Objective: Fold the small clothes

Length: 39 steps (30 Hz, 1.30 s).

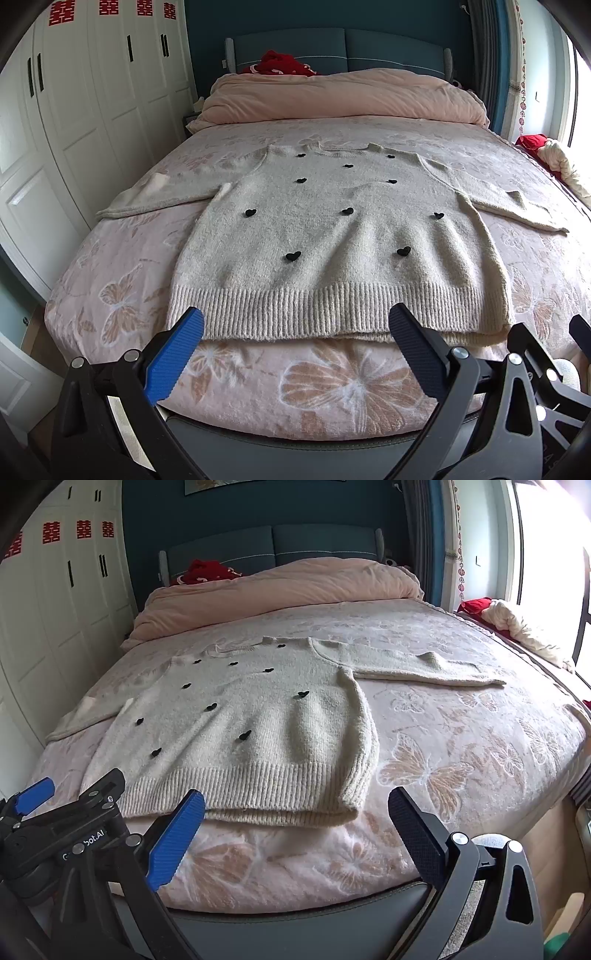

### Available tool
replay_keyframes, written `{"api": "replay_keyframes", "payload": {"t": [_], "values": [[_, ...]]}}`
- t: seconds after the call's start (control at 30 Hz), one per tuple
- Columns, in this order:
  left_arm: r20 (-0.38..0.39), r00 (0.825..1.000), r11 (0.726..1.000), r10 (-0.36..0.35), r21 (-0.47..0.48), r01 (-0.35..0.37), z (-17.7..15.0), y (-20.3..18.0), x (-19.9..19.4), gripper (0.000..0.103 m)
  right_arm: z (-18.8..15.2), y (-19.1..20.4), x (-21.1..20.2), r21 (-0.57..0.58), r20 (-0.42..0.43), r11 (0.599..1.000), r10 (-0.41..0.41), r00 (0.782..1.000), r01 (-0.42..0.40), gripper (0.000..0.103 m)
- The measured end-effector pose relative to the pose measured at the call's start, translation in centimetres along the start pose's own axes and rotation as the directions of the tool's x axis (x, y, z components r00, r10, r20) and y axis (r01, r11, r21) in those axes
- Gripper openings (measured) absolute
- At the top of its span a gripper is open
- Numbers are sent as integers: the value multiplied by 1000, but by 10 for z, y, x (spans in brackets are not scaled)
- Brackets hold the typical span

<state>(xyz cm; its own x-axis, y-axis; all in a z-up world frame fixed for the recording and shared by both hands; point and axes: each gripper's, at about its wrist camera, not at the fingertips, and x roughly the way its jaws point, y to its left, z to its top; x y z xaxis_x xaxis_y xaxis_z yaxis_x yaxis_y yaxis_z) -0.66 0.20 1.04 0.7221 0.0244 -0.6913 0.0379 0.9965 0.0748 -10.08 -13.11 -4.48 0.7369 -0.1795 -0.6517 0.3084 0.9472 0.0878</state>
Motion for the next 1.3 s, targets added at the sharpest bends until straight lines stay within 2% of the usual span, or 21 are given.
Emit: {"api": "replay_keyframes", "payload": {"t": [1.3], "values": [[-6, 1000, 1000, 8, 0, -8, -4, 4, 6, 98, -6, -5, 5, 5, -8, 1000, 2, 1000, -2, 98]]}}
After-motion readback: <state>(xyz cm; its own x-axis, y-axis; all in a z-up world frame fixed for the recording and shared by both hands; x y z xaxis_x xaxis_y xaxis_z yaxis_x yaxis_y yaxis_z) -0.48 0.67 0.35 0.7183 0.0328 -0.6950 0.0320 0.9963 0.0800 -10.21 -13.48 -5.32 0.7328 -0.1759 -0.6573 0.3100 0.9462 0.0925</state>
